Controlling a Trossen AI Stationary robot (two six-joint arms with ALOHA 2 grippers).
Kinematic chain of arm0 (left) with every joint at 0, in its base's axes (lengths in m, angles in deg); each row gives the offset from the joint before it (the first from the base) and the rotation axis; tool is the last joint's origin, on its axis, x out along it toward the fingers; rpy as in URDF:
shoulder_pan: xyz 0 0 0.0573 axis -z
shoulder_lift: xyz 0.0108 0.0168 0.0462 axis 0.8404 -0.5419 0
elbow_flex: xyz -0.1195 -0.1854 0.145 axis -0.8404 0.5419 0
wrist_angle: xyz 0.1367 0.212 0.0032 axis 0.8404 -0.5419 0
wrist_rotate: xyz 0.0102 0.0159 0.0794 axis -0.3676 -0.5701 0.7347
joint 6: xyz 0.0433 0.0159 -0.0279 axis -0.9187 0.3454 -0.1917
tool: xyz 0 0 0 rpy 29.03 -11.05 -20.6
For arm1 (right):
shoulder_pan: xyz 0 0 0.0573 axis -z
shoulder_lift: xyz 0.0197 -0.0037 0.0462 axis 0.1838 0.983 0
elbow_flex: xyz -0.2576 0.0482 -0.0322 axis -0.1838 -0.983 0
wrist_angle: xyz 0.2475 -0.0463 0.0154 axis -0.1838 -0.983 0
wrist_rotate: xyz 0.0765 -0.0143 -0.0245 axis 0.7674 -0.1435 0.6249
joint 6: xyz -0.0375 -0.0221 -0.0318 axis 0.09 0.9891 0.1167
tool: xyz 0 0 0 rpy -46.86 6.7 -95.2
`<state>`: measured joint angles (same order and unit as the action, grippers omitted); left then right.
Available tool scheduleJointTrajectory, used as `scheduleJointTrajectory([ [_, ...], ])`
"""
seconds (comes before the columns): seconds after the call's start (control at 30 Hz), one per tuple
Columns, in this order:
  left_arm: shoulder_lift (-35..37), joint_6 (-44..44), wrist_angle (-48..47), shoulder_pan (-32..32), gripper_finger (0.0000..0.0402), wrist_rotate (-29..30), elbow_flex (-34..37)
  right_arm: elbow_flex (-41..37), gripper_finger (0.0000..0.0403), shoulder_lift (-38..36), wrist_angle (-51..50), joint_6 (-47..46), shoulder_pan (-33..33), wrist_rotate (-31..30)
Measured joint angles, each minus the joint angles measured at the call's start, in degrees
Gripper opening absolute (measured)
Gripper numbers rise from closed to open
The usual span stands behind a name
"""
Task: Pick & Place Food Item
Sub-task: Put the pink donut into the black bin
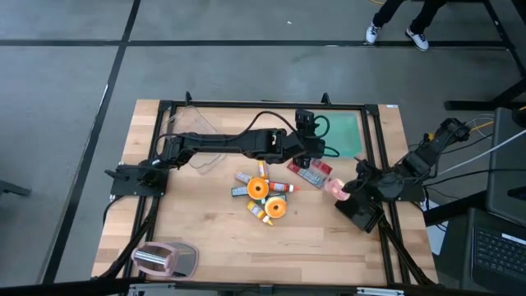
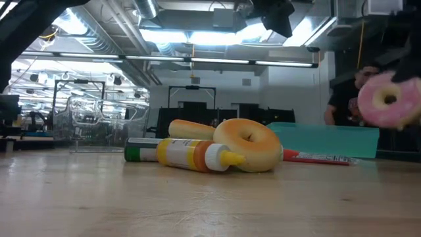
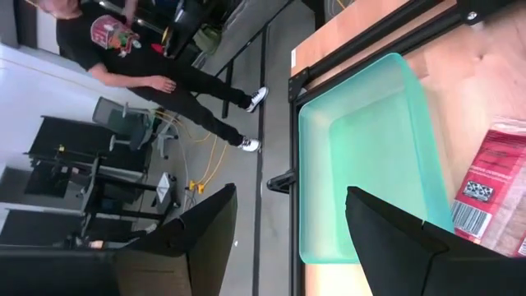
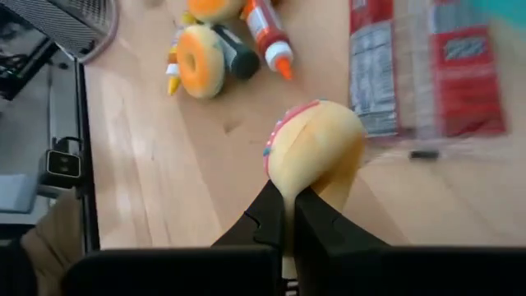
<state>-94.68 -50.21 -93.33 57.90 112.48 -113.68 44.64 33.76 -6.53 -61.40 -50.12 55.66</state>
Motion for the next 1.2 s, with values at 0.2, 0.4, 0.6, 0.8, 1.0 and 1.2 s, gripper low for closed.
scheduleJointTrajectory([
  [0.2, 0.0, 0.3, -0.3, 0.1, 0.0223, 0.2, 0.0, 14.1, 0.0007, 6.1, -7.6, 4.5, 0.0, -0.3],
  [0.4, 0.0, 0.6, -0.8, 0.1, 0.0223, 1.1, 0.0, 18.8, 0.0007, 14.8, -16.0, -1.4, 0.0, 6.2],
  [0.6, 0.0, 0.5, -1.2, 0.1, 0.0223, 2.1, 0.0, 18.9, 0.0007, 23.8, -16.2, -3.8, 0.0, 11.5],
  [0.8, 0.0, 0.1, -1.3, 0.1, 0.0223, 2.1, 0.0, 18.9, 0.0007, 29.9, -19.6, -7.6, -0.9, 16.5],
  [1.0, 0.0, 0.2, -1.3, 0.1, 0.0223, 2.0, 0.0, 18.9, 0.0007, 31.5, -21.7, -10.7, -2.8, 18.2],
  [1.2, 0.0, 0.6, -1.3, 0.1, 0.0223, 1.6, 0.0, 18.9, 0.0007, 31.8, -24.0, -12.9, -3.8, 18.8],
])
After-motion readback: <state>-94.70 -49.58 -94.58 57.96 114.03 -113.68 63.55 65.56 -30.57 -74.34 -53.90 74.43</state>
